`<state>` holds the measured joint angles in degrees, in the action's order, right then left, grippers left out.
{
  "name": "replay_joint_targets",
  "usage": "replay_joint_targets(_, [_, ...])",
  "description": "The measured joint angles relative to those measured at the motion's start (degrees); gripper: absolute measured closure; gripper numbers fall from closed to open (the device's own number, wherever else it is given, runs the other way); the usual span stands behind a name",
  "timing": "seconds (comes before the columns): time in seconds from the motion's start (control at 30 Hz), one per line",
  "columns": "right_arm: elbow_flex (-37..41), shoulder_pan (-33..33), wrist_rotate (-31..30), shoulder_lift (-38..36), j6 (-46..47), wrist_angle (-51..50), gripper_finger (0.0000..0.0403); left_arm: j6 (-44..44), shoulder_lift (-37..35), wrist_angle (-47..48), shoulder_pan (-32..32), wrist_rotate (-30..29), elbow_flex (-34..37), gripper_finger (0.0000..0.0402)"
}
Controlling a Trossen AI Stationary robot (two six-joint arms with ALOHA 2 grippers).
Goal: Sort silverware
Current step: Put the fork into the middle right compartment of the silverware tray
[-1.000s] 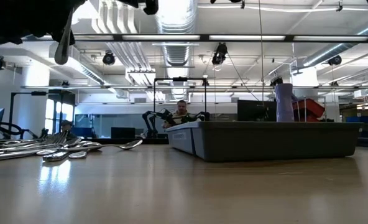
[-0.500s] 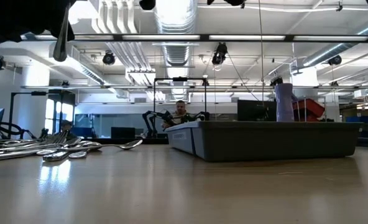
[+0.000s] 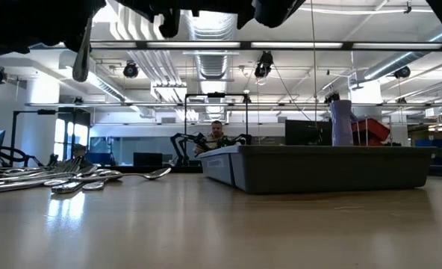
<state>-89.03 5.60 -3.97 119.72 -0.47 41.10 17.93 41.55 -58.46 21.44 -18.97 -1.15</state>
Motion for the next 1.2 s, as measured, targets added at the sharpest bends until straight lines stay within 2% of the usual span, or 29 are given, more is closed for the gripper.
replay_joint_targets(0.27, [-2.3, 0.0, 0.1, 1.2, -0.2, -4.3, 0.0325, -0.5, 3.0, -0.3, -0.3, -2.8, -2.1, 0.0401])
replay_joint_targets(0.47, [-2.3, 0.1, -0.2, 1.1, -2.4, -5.0, 0.0395, -0.2, 4.0, 0.0, -0.3, -2.4, -2.6, 0.0401])
replay_joint_targets(0.67, [-2.4, 0.2, -1.4, 0.5, -3.5, -7.2, 0.0401, -0.1, 2.3, 0.9, -0.3, -3.8, -2.5, 0.0396])
replay_joint_targets(0.8, [-2.4, 0.4, -6.9, -1.3, -6.3, -12.7, 0.0402, 1.0, 0.6, 3.2, -0.2, -10.4, -2.5, 0.037])
replay_joint_targets(1.0, [-2.3, 0.9, -13.0, -6.7, -6.5, -25.6, 0.0403, 0.9, -0.3, 7.2, -0.3, -21.0, -2.5, 0.03])
replay_joint_targets(1.1, [-2.3, 0.2, -22.9, -10.0, -2.3, -39.1, 0.0403, 0.9, -0.3, 10.3, -0.3, -26.8, -2.5, 0.0267])
replay_joint_targets(1.2, [-2.3, -0.9, -35.2, -13.1, 8.8, -56.5, 0.0403, -0.9, 0.2, 12.6, -0.3, -30.2, -2.5, 0.024])
